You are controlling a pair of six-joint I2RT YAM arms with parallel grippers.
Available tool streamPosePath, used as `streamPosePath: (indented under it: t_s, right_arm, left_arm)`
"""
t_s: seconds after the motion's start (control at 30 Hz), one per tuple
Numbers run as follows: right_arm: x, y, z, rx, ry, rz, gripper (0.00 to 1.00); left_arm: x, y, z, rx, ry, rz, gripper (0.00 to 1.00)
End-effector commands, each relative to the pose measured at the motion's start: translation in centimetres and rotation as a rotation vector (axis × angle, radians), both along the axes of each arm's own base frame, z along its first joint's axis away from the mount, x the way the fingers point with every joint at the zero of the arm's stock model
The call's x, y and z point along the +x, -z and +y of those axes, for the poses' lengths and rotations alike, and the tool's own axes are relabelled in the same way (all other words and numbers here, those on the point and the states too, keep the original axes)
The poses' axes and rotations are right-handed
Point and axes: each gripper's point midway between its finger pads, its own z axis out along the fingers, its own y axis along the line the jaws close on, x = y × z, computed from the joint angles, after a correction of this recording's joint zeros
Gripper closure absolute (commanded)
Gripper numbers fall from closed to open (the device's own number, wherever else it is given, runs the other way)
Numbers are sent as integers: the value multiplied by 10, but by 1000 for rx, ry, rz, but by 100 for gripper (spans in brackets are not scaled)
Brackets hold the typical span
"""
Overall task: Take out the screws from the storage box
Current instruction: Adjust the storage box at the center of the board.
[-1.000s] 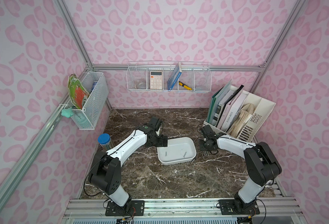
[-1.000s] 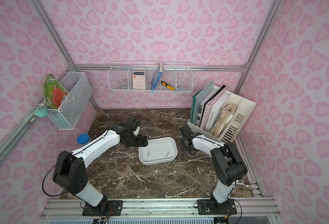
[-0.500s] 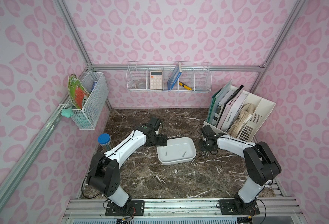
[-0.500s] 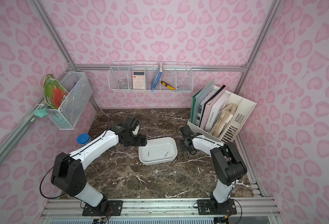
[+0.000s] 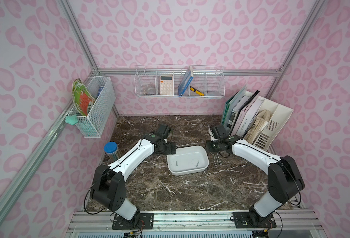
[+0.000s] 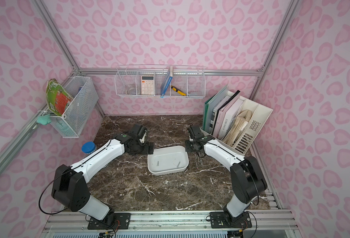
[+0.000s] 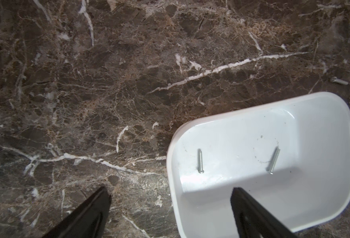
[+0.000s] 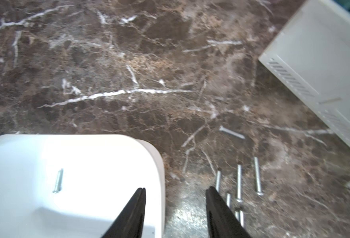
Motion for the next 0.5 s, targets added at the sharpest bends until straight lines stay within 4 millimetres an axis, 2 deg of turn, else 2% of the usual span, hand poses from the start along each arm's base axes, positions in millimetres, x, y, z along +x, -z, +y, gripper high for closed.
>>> streamPosePath:
  t_s: [0.0,0.2,0.23,0.47]
  right_arm:
    - [-1,8,11,-59,-59,20,46]
    - [12,34,3,-192,-30,57,45]
    - [20,27,8,-181,-31,37,46]
    - [27,47,24,-193,-103,91,57]
  left_arm:
    - [-1,-4,10,39,-31,-17,4]
    - [0,-8,15,51,-46,-42,4]
    - [0,-9,15,51,-47,-44,4]
    - [0,-9,16,58,-46,-48,4]
